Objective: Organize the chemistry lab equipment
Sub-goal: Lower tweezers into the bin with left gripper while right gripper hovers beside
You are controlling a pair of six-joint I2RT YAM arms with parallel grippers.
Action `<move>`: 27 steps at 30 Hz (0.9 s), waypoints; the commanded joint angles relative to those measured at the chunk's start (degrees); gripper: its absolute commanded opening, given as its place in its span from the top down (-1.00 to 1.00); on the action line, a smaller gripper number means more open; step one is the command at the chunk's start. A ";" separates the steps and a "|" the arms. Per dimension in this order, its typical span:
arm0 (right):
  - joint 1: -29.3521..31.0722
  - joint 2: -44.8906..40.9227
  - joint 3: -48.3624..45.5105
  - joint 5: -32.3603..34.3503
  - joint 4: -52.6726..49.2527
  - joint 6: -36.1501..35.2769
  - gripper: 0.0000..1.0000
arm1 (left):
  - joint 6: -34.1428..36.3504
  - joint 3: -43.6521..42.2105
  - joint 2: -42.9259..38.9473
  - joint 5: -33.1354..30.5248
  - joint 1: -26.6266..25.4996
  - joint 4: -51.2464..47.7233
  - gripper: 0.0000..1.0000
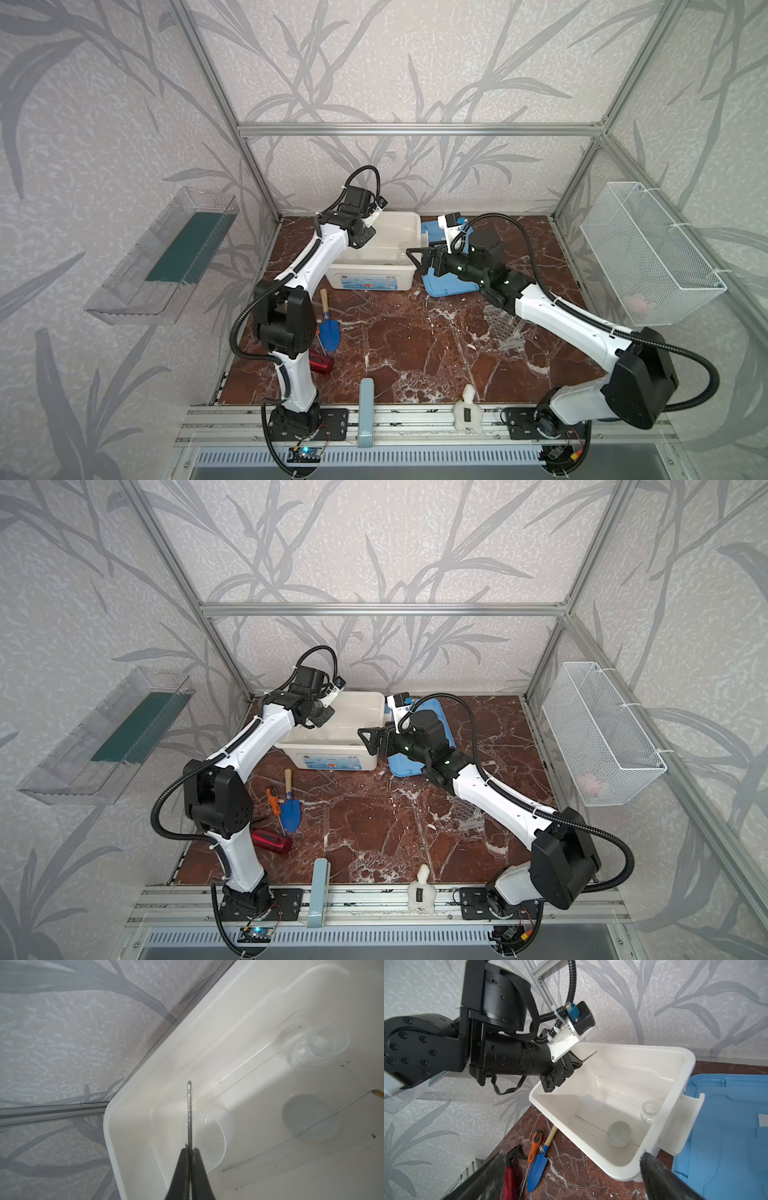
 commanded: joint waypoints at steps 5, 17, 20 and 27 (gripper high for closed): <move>-0.78 2.88 0.38 -0.72 2.46 0.04 -0.98 | 12.09 -5.66 2.00 10.62 1.86 6.21 1.00; -0.14 7.85 2.97 -2.97 5.03 -0.62 -0.93 | 20.34 -12.05 4.17 12.77 4.04 14.41 1.00; -0.20 8.01 2.50 -2.86 6.55 -0.64 -0.93 | 20.07 -11.64 5.38 12.47 4.08 15.18 1.00; 0.40 6.86 3.41 -1.59 3.33 -3.15 -0.92 | 19.28 -11.08 7.02 13.88 3.69 13.75 1.00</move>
